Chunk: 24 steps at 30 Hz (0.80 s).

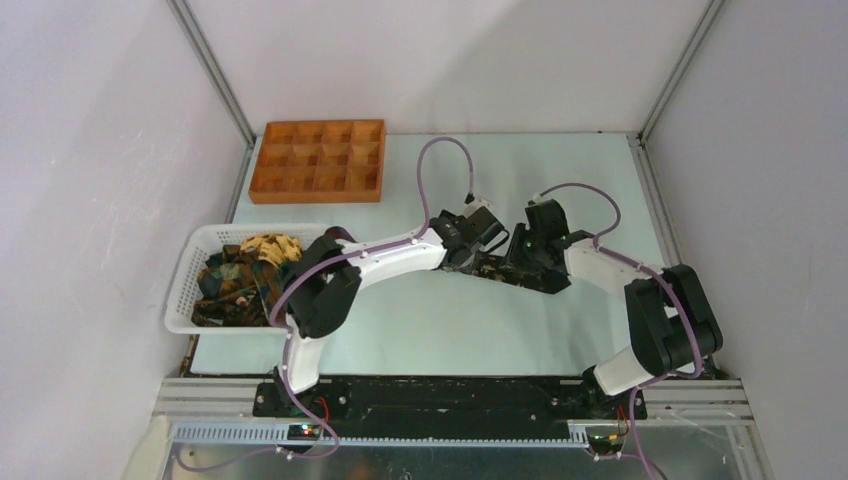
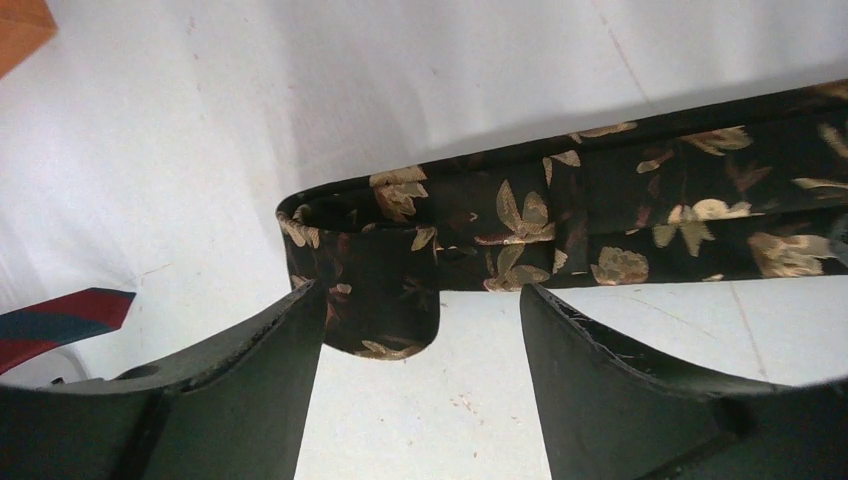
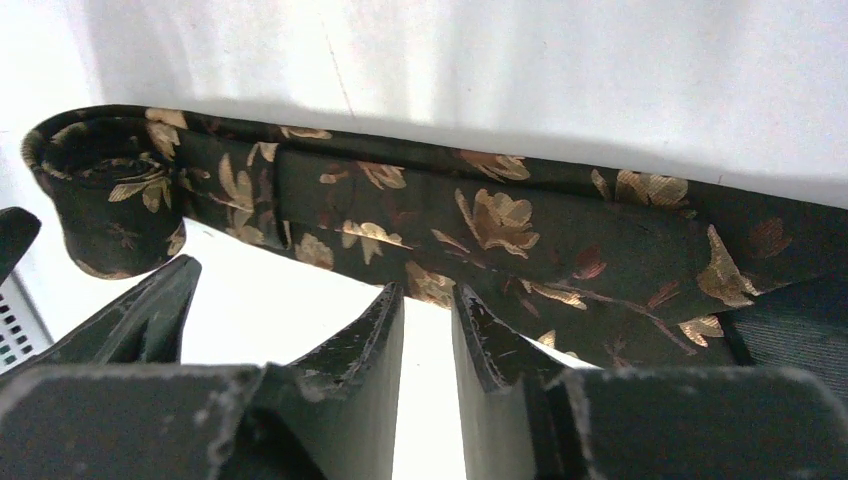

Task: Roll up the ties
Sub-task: Roll the tie at the center of the board.

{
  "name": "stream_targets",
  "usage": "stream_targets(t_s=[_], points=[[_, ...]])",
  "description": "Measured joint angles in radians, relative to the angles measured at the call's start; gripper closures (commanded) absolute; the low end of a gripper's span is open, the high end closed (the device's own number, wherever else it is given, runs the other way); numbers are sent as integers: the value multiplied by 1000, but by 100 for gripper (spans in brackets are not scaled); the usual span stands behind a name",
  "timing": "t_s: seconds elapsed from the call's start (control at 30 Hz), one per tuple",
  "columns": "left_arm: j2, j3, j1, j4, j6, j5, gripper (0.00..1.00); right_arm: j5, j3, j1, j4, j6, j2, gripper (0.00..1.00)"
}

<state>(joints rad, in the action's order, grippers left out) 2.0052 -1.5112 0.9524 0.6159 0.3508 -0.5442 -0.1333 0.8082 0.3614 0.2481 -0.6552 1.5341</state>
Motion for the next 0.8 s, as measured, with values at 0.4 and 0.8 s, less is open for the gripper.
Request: stream_targets(t_s=[0.4, 0.8], points=[[-225, 48, -38, -29, 18, 40, 21, -39, 0, 3, -69, -34, -38, 57], [-553, 398, -302, -195, 140, 167, 20, -127, 191, 179, -134, -120, 105, 58]])
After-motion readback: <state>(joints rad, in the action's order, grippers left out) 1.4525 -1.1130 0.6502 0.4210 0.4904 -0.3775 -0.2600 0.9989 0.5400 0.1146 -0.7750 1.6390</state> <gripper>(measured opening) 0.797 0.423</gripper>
